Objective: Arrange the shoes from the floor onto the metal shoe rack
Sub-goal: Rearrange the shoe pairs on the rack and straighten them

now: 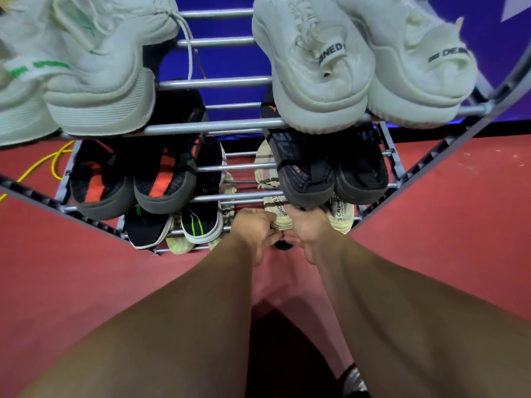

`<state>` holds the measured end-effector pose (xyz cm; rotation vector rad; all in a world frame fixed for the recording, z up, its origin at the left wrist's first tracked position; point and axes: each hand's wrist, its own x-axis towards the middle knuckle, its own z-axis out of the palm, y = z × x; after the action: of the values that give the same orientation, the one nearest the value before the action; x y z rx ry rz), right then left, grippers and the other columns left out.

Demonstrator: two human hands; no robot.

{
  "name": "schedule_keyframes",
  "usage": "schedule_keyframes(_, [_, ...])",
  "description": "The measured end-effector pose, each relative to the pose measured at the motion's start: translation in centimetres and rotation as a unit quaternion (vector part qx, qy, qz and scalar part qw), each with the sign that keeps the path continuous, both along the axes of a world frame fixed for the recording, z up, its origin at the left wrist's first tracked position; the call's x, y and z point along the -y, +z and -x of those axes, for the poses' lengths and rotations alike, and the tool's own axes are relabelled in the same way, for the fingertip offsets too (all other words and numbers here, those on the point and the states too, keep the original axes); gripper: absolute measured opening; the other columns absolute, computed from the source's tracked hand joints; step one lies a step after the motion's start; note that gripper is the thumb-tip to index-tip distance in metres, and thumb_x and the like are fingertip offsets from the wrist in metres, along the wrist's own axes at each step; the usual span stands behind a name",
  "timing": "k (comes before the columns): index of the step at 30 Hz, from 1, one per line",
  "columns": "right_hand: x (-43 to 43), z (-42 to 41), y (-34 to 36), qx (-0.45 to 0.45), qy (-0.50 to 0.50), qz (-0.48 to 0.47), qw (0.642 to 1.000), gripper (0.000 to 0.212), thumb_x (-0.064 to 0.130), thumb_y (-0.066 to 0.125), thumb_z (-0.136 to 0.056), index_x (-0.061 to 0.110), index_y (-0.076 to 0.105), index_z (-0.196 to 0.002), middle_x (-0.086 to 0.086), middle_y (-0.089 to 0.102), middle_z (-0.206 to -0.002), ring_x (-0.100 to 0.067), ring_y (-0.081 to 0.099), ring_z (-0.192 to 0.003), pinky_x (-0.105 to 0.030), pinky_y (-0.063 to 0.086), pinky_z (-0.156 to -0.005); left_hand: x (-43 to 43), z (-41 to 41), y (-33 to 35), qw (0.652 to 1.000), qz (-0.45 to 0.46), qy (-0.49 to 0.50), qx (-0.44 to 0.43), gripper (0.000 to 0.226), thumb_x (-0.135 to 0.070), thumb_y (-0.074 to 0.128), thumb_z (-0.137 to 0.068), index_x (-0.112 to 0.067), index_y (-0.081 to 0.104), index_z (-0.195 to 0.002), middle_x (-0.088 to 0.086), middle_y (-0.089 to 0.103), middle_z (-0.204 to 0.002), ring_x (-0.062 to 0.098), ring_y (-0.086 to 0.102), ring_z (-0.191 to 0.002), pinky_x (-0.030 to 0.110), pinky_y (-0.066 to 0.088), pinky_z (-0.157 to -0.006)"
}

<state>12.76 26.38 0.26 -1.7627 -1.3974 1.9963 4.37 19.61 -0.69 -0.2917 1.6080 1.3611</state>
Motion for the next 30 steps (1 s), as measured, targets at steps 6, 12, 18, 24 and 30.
schedule_keyframes(6, [-0.3, -1.4, 1.2, 0.029, 0.035, 0.002, 0.999, 0.013, 0.037, 0.063, -0.098, 0.025, 0.065, -0.093, -0.022, 0.061, -0.131, -0.041, 0.071, -0.107, -0.051, 0.060, -0.090, -0.3, 0.1, -0.5, 0.999, 0.046, -0.013, -0.024, 0.015, -0.001, 0.062, -0.091, -0.004, 0.064, -0.105, 0.024, 0.074, -0.103, 0.039, 0.074, -0.092, 0.055, 0.061, -0.081])
schedule_keyframes(12, [-3.1, -5.3, 1.7, 0.067, 0.026, 0.035, 0.997, 0.021, 0.021, 0.053, -0.099, 0.006, 0.067, -0.095, -0.013, 0.068, -0.086, -0.022, 0.061, -0.061, -0.027, 0.054, -0.052, -0.6, -0.7, -0.9, 0.998, 0.045, -0.013, -0.044, 0.043, -0.007, 0.076, -0.077, -0.008, 0.059, -0.116, 0.023, 0.075, -0.098, 0.039, 0.075, -0.085, 0.059, 0.059, -0.081])
schedule_keyframes(18, [-4.3, -9.4, 1.7, 0.148, 0.035, 0.089, 0.984, 0.014, 0.027, 0.054, -0.097, 0.013, 0.056, -0.096, -0.009, 0.060, -0.079, -0.023, 0.058, -0.061, -0.034, 0.058, -0.064, -1.2, -1.2, -0.7, 0.998, 0.051, 0.016, -0.045, 0.032, 0.005, 0.068, -0.085, -0.014, 0.051, -0.104, 0.018, 0.072, -0.099, 0.032, 0.074, -0.090, 0.051, 0.060, -0.086])
schedule_keyframes(24, [-5.2, -8.3, 0.7, 0.078, -0.068, 0.092, 0.990, 0.041, 0.045, 0.057, -0.099, 0.015, 0.057, -0.128, -0.014, 0.063, -0.116, -0.031, 0.069, -0.087, -0.046, 0.061, -0.083, -1.0, -1.0, -1.5, 0.996, 0.041, -0.021, -0.077, 0.037, 0.003, 0.070, -0.084, -0.009, 0.055, -0.116, 0.021, 0.071, -0.107, 0.037, 0.074, -0.094, 0.053, 0.061, -0.085])
schedule_keyframes(30, [-4.2, -6.6, -0.1, 0.023, -0.110, 0.100, 0.989, 0.029, 0.027, 0.052, -0.106, 0.018, 0.060, -0.133, -0.014, 0.064, -0.121, -0.026, 0.072, -0.089, -0.041, 0.062, -0.080, -1.0, -0.9, -2.1, 0.997, 0.028, -0.043, -0.056, 0.033, -0.001, 0.070, -0.087, -0.013, 0.052, -0.112, 0.026, 0.070, -0.116, 0.029, 0.071, -0.089, 0.056, 0.058, -0.089])
